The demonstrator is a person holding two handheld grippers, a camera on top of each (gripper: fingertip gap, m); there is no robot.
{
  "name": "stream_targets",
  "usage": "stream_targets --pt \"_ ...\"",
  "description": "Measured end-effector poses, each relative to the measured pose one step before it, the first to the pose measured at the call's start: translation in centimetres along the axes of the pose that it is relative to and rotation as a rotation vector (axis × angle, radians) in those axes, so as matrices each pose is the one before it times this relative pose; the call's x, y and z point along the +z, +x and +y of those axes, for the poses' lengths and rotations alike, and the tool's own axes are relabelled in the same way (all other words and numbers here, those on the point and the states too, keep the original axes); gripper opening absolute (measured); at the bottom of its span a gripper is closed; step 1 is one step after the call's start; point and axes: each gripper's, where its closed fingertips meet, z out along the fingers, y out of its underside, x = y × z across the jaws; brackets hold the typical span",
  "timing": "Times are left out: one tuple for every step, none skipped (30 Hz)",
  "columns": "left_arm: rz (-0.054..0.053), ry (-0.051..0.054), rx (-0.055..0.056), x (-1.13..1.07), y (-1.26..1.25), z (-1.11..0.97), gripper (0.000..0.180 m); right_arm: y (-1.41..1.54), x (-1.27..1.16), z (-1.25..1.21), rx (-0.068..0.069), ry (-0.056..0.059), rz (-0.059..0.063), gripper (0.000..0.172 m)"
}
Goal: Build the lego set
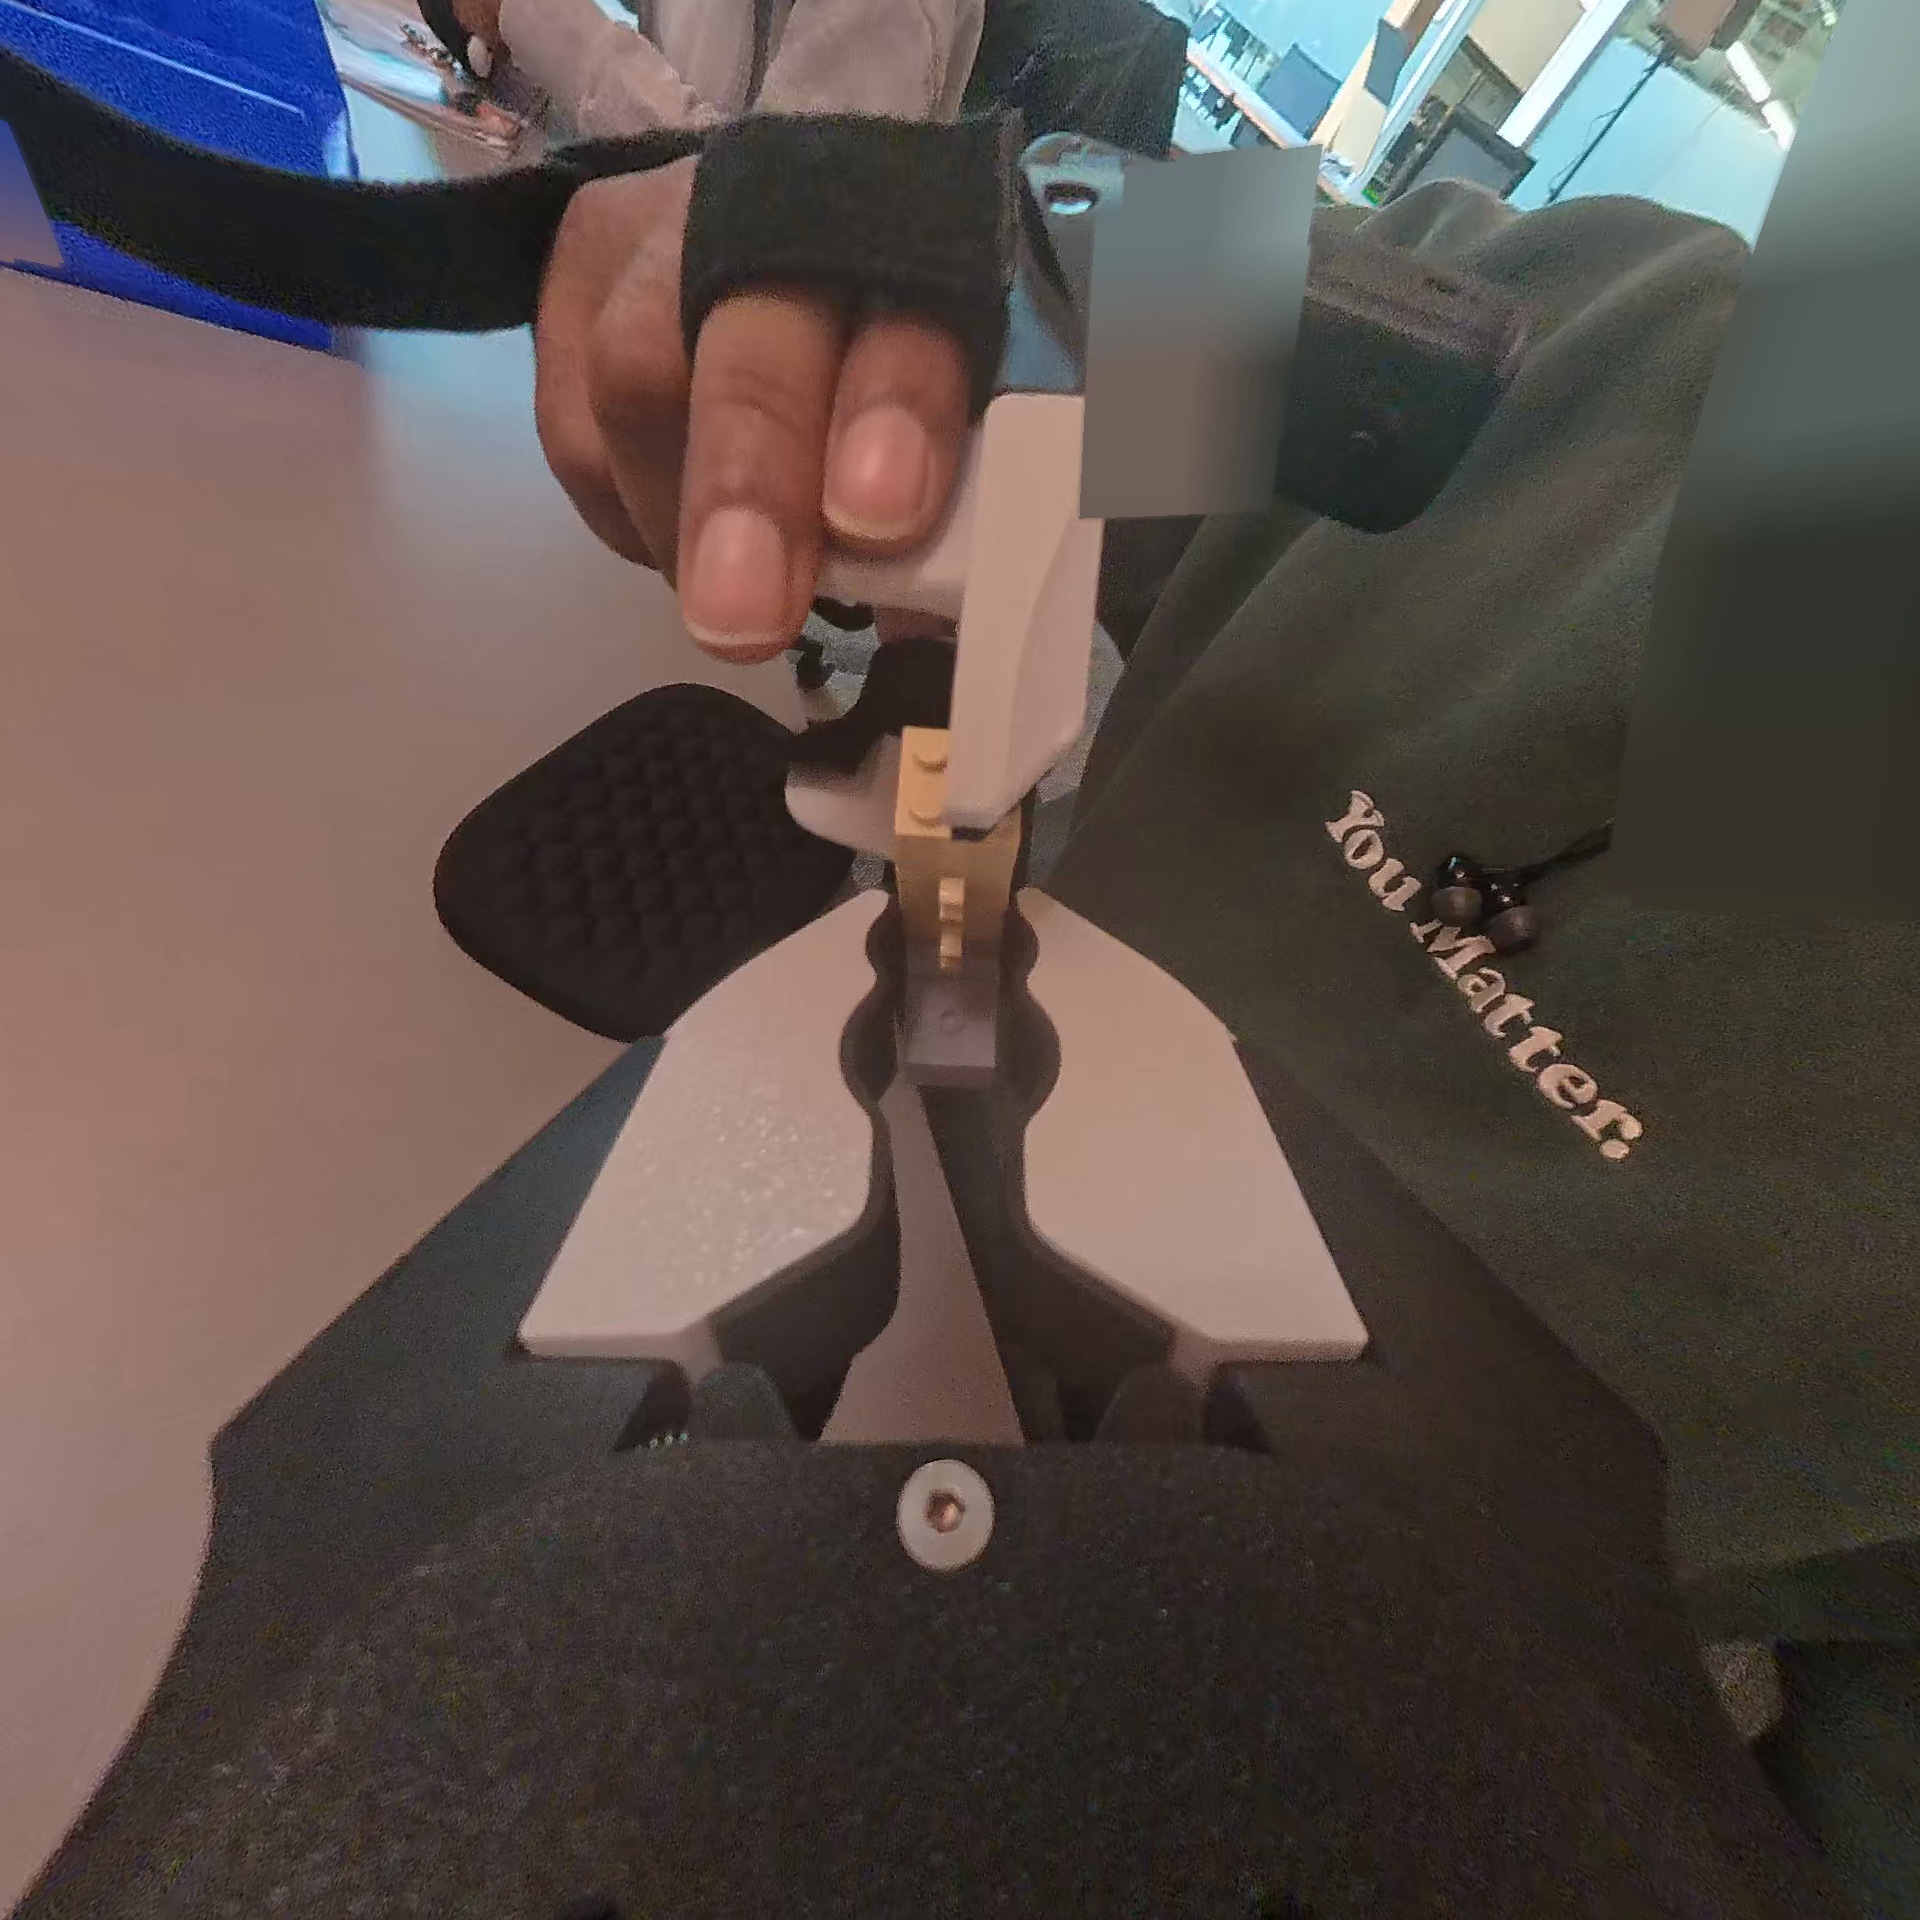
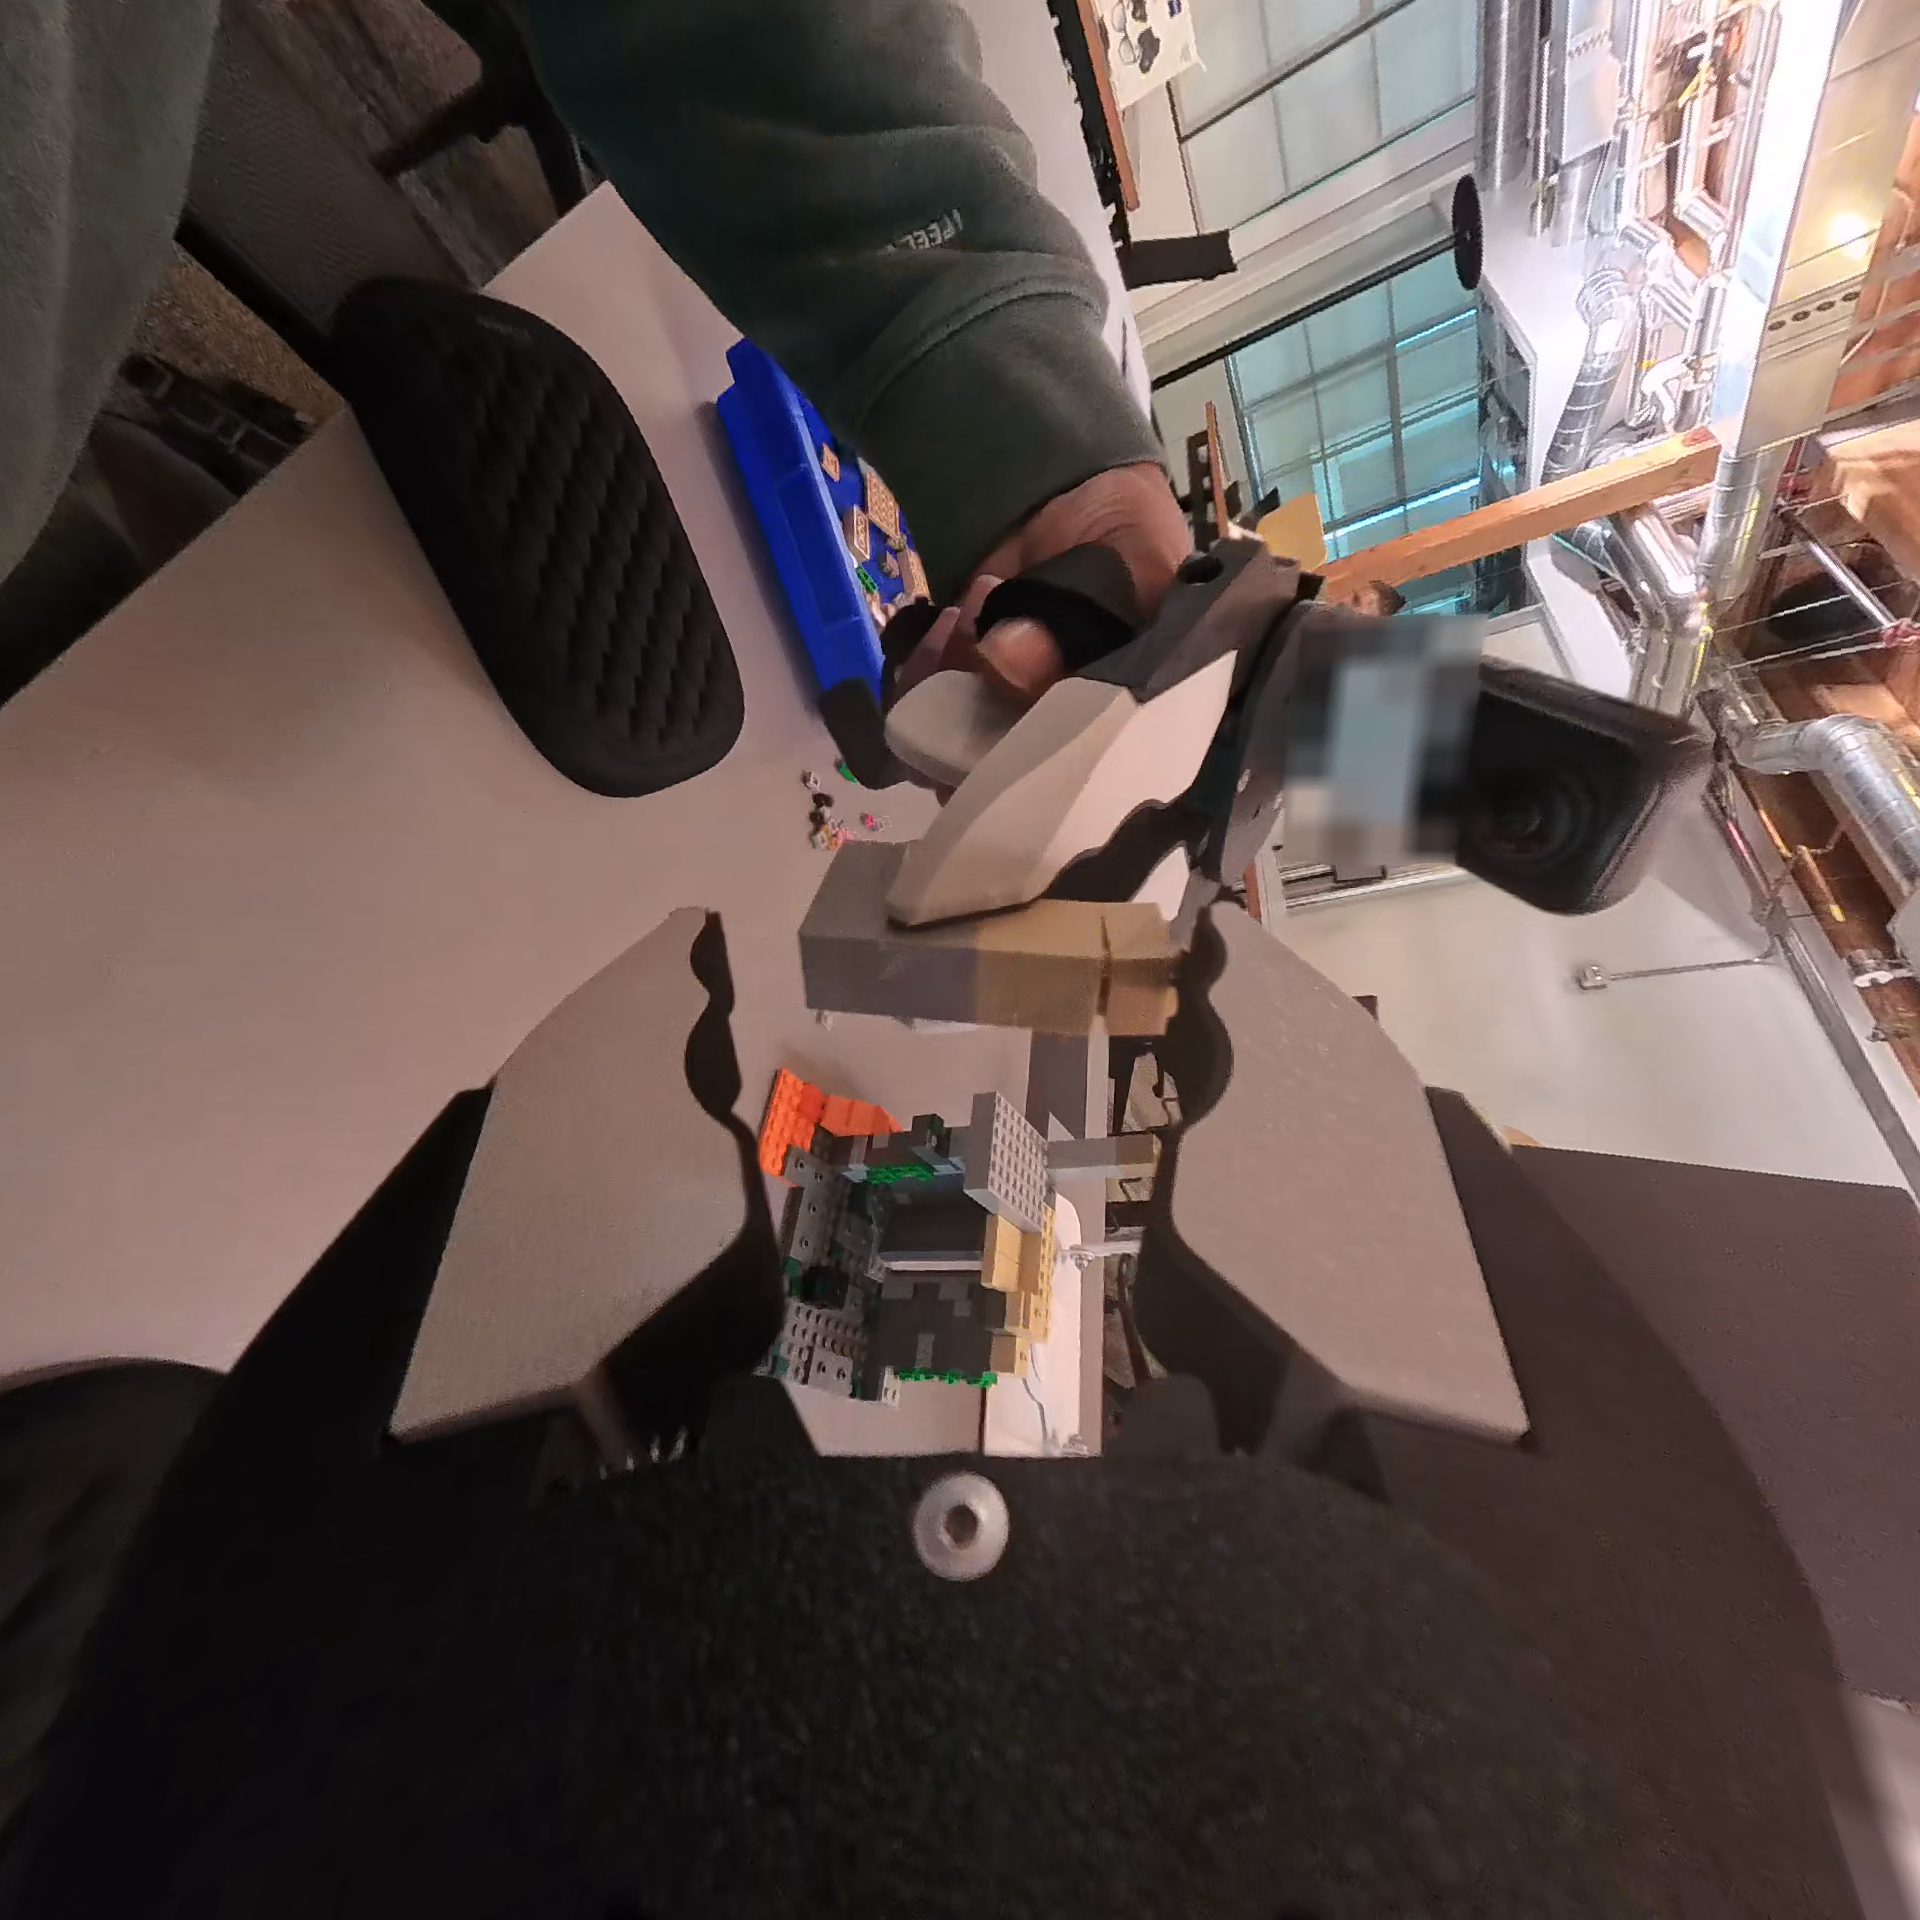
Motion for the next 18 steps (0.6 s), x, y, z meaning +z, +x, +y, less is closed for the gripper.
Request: stream_targets --pt "0.0039 0.0023 -0.0003 0.007 0.153 -0.070 0.017 0.014 0.040 -0.060 0.0011 0.0004 0.0061 0.084" --pt "0.0028 0.0001 0.0035 0.065 0.148 -0.028 0.017 0.071 0.020 -0.084 -0.0056 0.0013 0.0087 0.084" --pt "0.0068 0.0004 0.0023 0.108 0.200 -0.042 0.017 0.091 0.045 -0.046 -0.0009 -0.0019 0.0083 0.084" --pt "0.0042 0.0012 0.0033 0.112 0.175 -0.066 0.017 0.083 0.059 -0.012 0.0013 -0.0010 0.0073 0.083" --pt "0.0019 -0.0009 0.0038 0.117 0.129 -0.041 0.017 0.083 0.059 0.008 -0.0003 -0.0011 0.0093 0.082" --pt "0.0027 -0.0031 0.0043 0.106 0.118 0.047 0.017 0.125 -0.020 -0.112 -0.0006 0.0073 0.0130 0.078" --pt "0.0012 0.0013 0.0029 0.102 0.088 0.005 0.017 0.152 -0.091 -0.174 0.0044 0.0094 0.0111 0.073" --pt "0.0032 0.0099 -0.0011 0.051 0.130 -0.117 0.017 0.065 -0.084 -0.127 0.0058 0.0048 0.0039 0.072" --pt "0.0024 0.0070 -0.0010 0.020 0.132 -0.104 0.017 0.095 -0.081 -0.140 0.0075 0.0063 0.0078 0.072" --pt "0.0038 0.0019 -0.0003 0.055 0.147 -0.028 0.017 0.045 -0.071 -0.123 0.0064 0.0036 0.0060 0.072" --pt "0.0051 -0.0004 0.0016 0.086 0.177 0.022 0.017 -0.030 -0.061 -0.179 0.0055 0.0054 0.0018 0.071" --pt "0.0035 0.0009 0.0011 0.083 0.154 0.007 0.017 -0.064 -0.068 -0.142 0.0065 0.0010 -0.0033 0.071" --pt "0.0060 0.0074 0.0008 0.043 0.194 -0.079 0.017 -0.023 -0.101 -0.166 0.0071 0.0018 -0.0021 0.070" --pt "0.0042 0.0064 -0.0033 0.030 0.139 -0.094 0.017 0.063 -0.102 -0.166 0.0090 0.0017 0.0022 0.070" --pt "0.0031 -0.0002 -0.0020 0.056 0.104 -0.003 0.017 0.010 -0.055 -0.095 0.0061 -0.0021 -0.0028 0.070" --pt "0.0030 -0.0026 -0.0004 0.058 0.071 0.058 0.017 -0.061 -0.034 -0.082 0.0049 -0.0008 -0.0059 0.070" --pt "0.0041 -0.0037 -0.0020 0.060 0.059 0.096 0.017 -0.103 -0.004 -0.057 0.0057 -0.0010 -0.0057 0.070" --pt "0.0058 -0.0074 -0.0025 0.118 0.061 0.197 0.017 -0.201 0.005 -0.048 0.0068 -0.0005 -0.0133 0.070"
